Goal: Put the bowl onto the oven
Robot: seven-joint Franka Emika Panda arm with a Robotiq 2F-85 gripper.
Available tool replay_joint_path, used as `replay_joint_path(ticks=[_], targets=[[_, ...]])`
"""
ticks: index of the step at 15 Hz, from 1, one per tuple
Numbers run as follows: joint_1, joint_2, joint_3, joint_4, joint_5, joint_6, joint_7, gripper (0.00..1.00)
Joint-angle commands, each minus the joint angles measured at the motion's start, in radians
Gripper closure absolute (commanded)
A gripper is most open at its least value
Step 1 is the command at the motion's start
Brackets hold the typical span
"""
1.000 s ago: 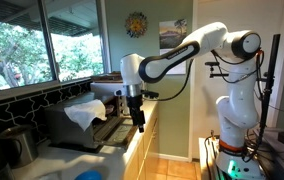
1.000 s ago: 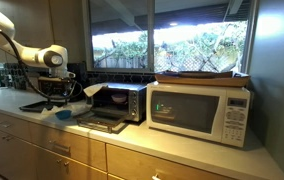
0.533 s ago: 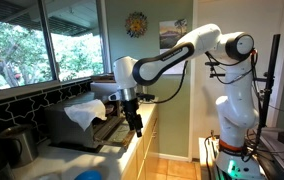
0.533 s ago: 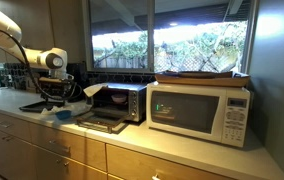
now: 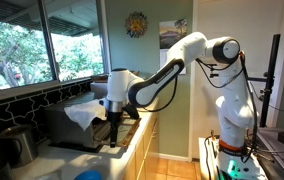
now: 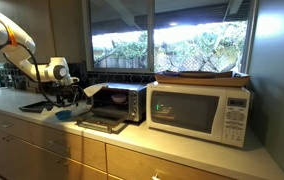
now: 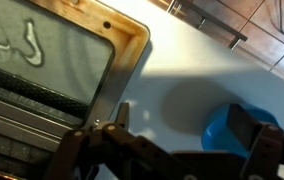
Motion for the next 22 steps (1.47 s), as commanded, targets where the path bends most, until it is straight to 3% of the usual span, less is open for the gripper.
replay_joint_path(ticks=[1,5,9,11,13,14,15,16,18,22], targets=[[0.041,0.12,0.003,0.087,-0.09,0.063,0.132,0.0],[0.056,0.158,0.035,0.121,-0.007,0.098,0.075,0.0],[0.026,0.218,0.077,0.132,0.125,0.196,-0.039,0.0],[0.018,0.247,0.085,0.141,0.172,0.217,-0.08,0.11],[0.016,0.274,0.083,0.151,0.188,0.228,-0.097,0.13],[0.013,0.286,0.082,0.156,0.196,0.231,-0.104,0.2],[0.013,0.295,0.08,0.163,0.198,0.231,-0.105,0.16],[0.009,0.305,0.08,0.168,0.204,0.232,-0.109,0.2],[0.005,0.32,0.08,0.177,0.21,0.226,-0.111,0.42],[-0.001,0.334,0.08,0.19,0.216,0.221,-0.117,0.73]])
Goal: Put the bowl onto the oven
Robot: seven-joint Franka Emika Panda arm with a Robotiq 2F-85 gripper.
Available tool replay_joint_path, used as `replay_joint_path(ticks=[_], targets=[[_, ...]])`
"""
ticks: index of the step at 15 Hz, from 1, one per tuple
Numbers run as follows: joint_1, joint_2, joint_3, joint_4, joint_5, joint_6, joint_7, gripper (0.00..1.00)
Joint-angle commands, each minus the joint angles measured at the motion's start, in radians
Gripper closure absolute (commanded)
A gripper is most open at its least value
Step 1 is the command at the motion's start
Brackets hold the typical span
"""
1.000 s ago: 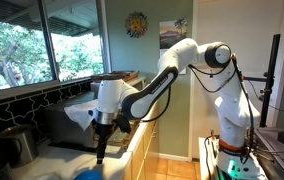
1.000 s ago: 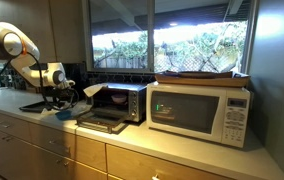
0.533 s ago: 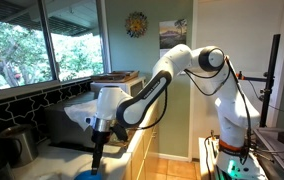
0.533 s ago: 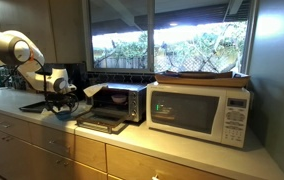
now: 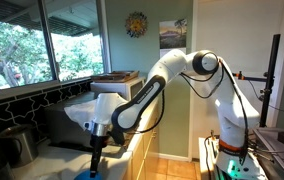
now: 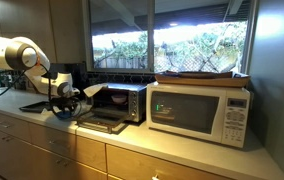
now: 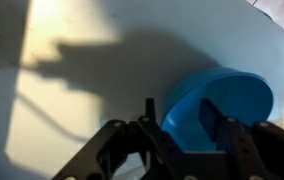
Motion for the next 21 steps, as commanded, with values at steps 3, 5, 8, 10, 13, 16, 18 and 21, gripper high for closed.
replay_joint_path(ticks=[3,5,8,10,13,16,18,21], targets=[[-0.019,0.026,0.017,0.025,0.032,-0.003,-0.031,0.96],[-0.021,0.03,0.019,0.029,0.036,-0.008,-0.032,1.0],[-0.029,0.003,0.032,0.035,0.053,-0.013,-0.045,0.99],[-0.032,-0.033,0.033,0.04,0.052,-0.02,-0.05,0.99],[-0.066,-0.121,0.045,0.059,0.089,-0.035,-0.066,0.99],[-0.116,-0.217,0.064,0.107,0.196,-0.098,-0.12,0.99],[-0.142,-0.287,0.061,0.148,0.285,-0.185,-0.162,0.99],[-0.111,-0.289,0.021,0.193,0.285,-0.218,-0.155,0.99]])
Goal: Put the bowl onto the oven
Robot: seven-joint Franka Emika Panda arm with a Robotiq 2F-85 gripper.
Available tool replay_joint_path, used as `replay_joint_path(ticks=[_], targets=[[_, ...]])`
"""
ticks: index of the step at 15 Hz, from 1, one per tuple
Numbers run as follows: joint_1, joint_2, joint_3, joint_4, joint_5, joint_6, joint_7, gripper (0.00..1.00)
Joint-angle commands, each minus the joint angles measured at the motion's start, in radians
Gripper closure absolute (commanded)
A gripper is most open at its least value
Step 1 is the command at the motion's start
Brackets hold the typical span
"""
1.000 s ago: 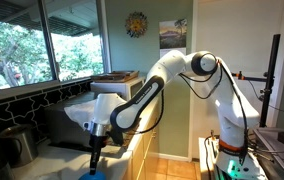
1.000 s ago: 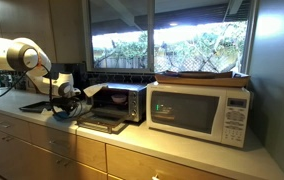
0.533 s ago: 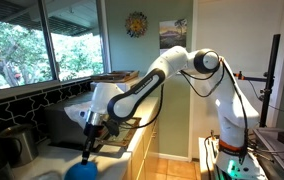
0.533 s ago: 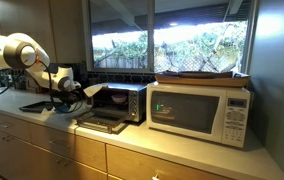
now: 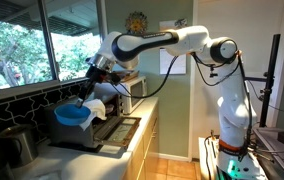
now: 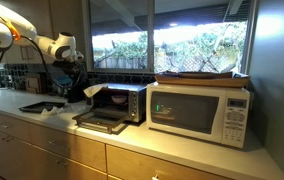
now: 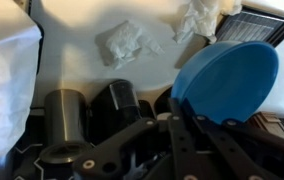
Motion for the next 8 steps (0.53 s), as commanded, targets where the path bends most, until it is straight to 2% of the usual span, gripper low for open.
replay_joint_path(ticks=[1,3,4,5,8], targets=[[0.02,-0.025,-0.029,0.017,0.008,-0.03,-0.002,0.95],[0.023,-0.03,-0.033,0.015,0.007,-0.03,-0.001,0.95],[0.023,-0.012,-0.031,0.004,0.035,0.014,0.019,0.99],[0.014,-0.017,-0.049,-0.005,0.037,0.062,0.089,0.99],[-0.041,-0.107,-0.106,-0.074,0.069,0.095,0.123,0.99]])
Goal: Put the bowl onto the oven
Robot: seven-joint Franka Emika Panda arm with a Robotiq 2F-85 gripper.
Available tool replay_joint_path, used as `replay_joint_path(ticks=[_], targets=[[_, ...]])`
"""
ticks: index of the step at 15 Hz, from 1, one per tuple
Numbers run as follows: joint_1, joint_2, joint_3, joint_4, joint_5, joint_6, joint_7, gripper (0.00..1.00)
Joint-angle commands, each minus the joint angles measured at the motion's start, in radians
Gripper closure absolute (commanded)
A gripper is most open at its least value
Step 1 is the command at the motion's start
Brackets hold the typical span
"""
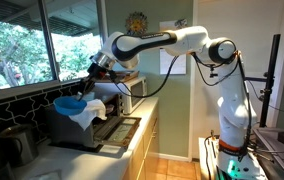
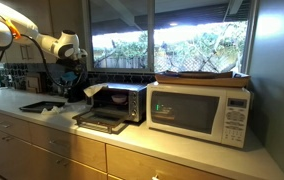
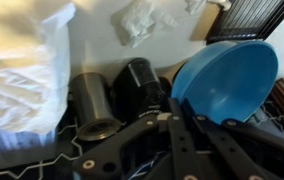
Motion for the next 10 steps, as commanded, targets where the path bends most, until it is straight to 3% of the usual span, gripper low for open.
replay_joint_path(ticks=[1,7,8,10], targets=[[-0.059,-0.139,-0.08,-0.115,0.073,0.038,0.041,0.99],[-0.129,-0.327,-0.224,-0.299,0.057,0.148,0.151,0.99],[-0.106,-0.246,-0.221,-0.182,0.061,0.085,0.101,0.99],[-0.11,-0.267,-0.237,-0.198,0.06,0.089,0.102,0.95]])
